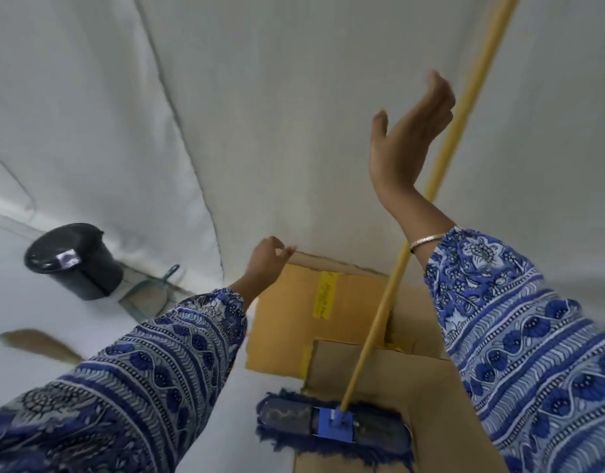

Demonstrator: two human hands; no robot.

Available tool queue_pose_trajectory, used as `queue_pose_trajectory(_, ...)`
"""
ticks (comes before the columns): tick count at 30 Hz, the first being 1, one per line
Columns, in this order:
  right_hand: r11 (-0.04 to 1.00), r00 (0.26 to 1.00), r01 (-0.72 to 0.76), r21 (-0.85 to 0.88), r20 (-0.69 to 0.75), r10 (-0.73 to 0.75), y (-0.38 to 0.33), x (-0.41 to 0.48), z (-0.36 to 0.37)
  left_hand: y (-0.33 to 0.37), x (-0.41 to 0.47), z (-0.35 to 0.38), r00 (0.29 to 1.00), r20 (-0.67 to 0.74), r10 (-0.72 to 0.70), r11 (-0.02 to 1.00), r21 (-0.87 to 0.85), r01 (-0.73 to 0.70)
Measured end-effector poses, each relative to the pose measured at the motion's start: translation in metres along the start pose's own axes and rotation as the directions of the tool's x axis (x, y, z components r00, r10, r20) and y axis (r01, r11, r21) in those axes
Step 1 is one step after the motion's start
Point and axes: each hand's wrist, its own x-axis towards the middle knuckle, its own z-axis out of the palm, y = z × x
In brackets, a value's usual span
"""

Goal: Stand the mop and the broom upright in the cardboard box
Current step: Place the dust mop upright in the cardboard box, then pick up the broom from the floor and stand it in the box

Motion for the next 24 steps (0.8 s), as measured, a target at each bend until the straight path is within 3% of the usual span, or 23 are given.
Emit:
queue_pose_trajectory(6,0.996,0.956,0.088,-0.017,0.283,-0.08,-0.115,-0.11,0.093,-0.136,-0.022,-0.184,0.994,-0.106,0.017,0.994,0.108,-0.006)
queue_pose_trajectory(11,0.998,0.895,-0.017,-0.064,0.444,0.044,-0.18,-0.206,0.178,-0.251,-0.022,-0.306,0.99,-0.142,-0.024,0.972,0.226,0.056)
queue_pose_trajectory(18,0.96,0.791,-0.178,-0.215,0.549,0.27,-0.18,-0.306,0.285,-0.376,0.026,-0.366,0.995,-0.056,-0.084,0.944,0.316,0.097)
queue_pose_trajectory(21,0.906,0.693,-0.272,-0.324,0.587,0.418,-0.149,-0.367,0.341,-0.437,0.059,-0.368,0.995,-0.047,-0.085,0.924,0.37,0.097)
queue_pose_trajectory(24,0.798,0.547,-0.45,-0.402,0.582,0.602,-0.118,-0.433,0.388,-0.509,0.092,-0.362,0.991,0.024,-0.132,0.898,0.427,0.109)
